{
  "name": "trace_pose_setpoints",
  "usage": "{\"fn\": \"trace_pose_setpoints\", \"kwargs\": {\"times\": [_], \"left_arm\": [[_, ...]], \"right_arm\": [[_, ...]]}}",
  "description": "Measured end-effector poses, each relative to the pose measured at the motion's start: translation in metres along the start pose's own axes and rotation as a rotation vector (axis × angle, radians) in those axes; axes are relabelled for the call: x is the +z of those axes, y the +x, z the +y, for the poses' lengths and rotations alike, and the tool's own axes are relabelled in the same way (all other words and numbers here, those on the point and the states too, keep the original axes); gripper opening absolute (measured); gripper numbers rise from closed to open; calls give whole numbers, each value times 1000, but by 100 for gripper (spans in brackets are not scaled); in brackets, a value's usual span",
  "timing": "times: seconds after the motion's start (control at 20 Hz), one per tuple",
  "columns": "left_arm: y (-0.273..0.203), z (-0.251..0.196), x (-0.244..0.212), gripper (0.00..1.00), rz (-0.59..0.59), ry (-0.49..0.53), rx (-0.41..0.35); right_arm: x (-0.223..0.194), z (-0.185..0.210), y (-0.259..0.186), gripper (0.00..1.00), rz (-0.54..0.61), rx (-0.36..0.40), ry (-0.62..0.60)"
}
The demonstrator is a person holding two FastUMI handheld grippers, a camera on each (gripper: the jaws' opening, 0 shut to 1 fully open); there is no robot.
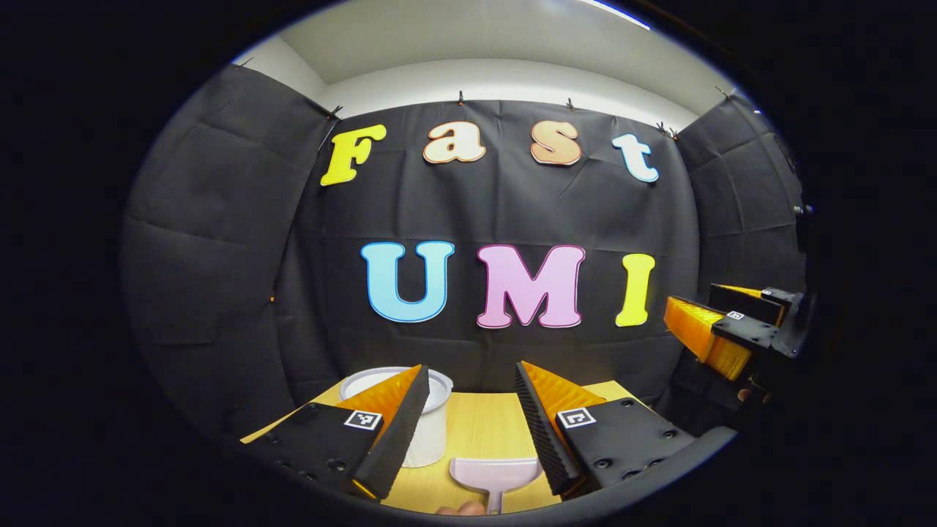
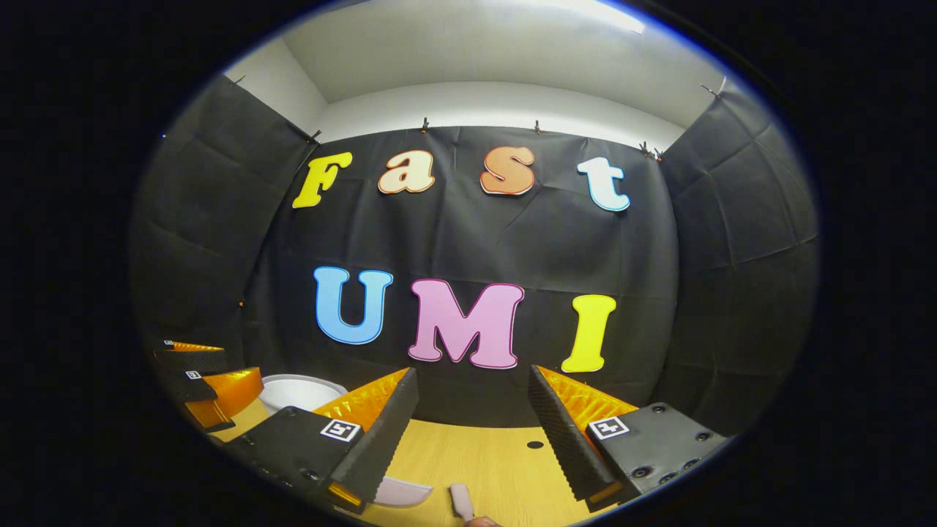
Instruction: Pick up the small broom and dustpan from the desktop, sweep the trash into the dustpan with the broom, and then empty the trash into the garbage bin.
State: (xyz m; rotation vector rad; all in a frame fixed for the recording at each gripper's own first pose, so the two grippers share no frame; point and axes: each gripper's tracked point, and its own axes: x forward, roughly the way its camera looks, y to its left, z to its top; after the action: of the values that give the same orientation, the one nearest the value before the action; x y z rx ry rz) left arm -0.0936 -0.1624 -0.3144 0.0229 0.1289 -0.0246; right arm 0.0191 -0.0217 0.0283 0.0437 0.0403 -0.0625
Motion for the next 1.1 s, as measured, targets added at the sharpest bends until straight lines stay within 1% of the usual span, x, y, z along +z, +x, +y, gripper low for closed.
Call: {"fn": "trace_pose_setpoints", "kwargs": {"times": [0.35,0.85,0.9,1.05,1.1], "left_arm": [[5,5,-5,70,9,0,0],[4,7,-7,70,10,12,-2],[4,6,-6,70,10,13,-2],[4,5,-7,70,7,17,-7],[4,4,-6,70,7,18,-9]], "right_arm": [[-6,8,3,97,20,3,-18],[-11,9,2,97,40,-3,-10],[-11,9,2,92,40,-4,-10],[-10,8,0,92,34,-9,-7],[-10,7,0,97,33,-11,-7]]}}
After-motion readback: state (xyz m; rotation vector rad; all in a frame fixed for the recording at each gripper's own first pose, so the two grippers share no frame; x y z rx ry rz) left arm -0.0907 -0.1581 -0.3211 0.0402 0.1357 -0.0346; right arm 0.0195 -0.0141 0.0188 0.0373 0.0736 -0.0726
